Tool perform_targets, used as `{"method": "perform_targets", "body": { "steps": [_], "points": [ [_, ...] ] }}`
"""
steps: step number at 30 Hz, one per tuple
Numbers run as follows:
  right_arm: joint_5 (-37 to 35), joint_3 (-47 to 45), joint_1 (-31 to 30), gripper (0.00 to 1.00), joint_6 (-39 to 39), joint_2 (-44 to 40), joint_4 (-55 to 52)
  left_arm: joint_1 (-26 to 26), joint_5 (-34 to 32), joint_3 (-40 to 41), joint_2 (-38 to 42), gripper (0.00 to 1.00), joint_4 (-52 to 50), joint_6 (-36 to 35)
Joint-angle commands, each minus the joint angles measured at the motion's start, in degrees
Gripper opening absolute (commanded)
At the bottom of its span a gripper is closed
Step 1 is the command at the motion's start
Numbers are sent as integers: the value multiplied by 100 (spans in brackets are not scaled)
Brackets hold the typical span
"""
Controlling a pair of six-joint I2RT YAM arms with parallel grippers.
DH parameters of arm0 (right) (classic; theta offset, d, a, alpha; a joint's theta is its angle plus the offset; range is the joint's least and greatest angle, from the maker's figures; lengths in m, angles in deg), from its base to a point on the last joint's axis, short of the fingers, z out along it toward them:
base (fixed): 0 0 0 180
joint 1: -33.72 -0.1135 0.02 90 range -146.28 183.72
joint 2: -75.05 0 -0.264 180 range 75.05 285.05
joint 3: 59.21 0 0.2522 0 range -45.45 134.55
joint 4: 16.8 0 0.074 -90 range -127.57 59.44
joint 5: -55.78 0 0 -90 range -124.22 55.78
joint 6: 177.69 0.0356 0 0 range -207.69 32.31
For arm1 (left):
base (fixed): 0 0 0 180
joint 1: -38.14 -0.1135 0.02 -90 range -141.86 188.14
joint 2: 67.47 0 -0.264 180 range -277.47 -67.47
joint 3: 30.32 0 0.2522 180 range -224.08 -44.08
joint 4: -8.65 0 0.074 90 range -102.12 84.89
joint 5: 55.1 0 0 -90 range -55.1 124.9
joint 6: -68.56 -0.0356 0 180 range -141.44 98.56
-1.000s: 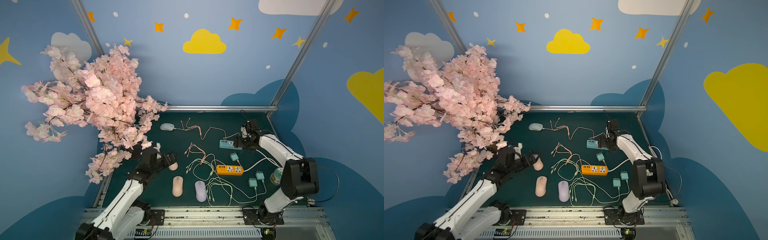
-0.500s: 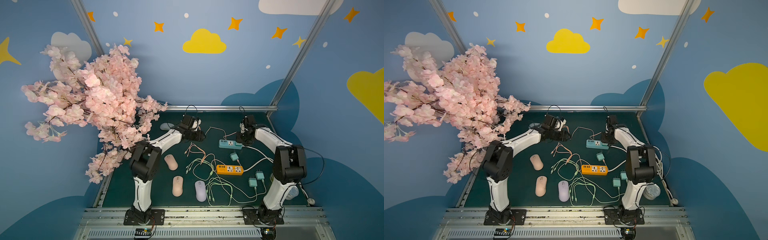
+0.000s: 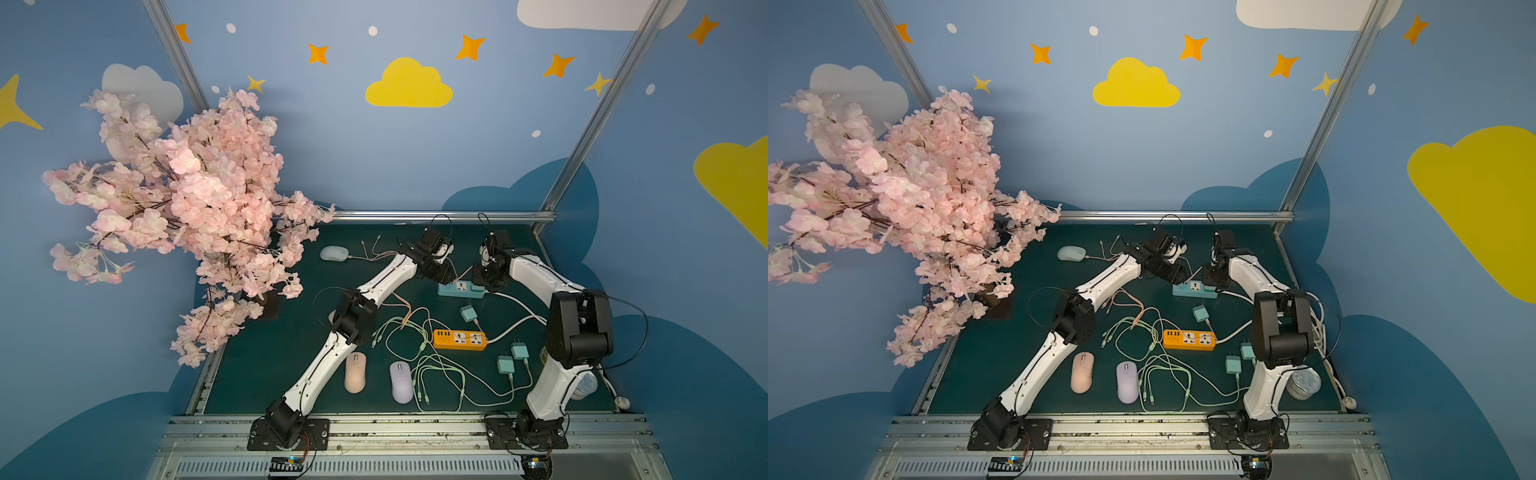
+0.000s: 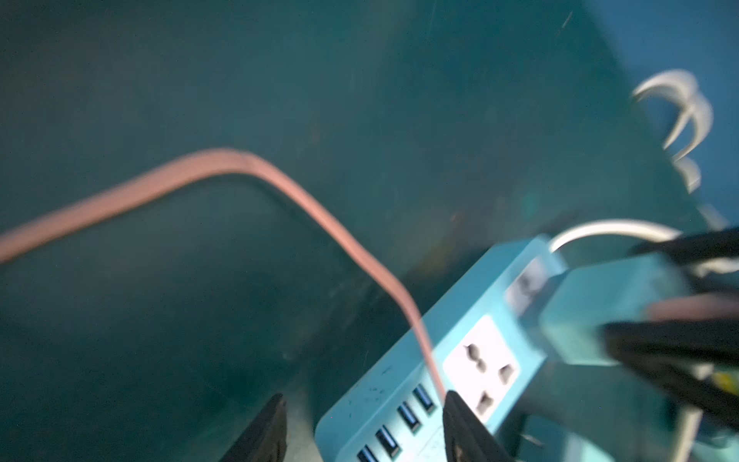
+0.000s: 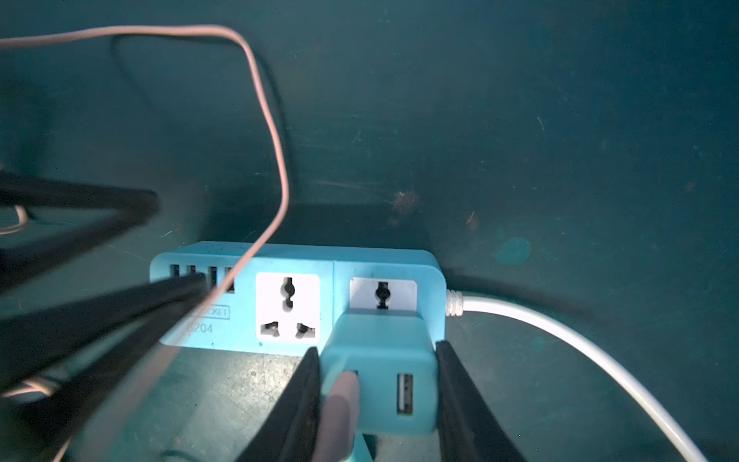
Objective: Unplug the wireless mouse
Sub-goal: Remove the plug from the socket.
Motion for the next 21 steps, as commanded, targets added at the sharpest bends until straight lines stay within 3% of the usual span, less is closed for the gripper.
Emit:
{"method": "perform_targets", "body": {
  "steps": [1,6,17,19,21],
  "points": [
    [45,90,47,24,41,-138,37,-5,-646,303,-74,62,-767,-395],
    [5,417,67,20,124,-337,10,155,-1335,659,-2,63,-815,-701],
    [-303,1129,141,18,111,-334,25,207,-1352,638,-3,63,-765,-647],
    [-343,1206,203,23,104,-97,142,206,-1452,564,101,64,-884,-420],
    [-44,1649,376,37,128,447,-67,127,-1094,494,423,68,-1062,-234]
  ]
}}
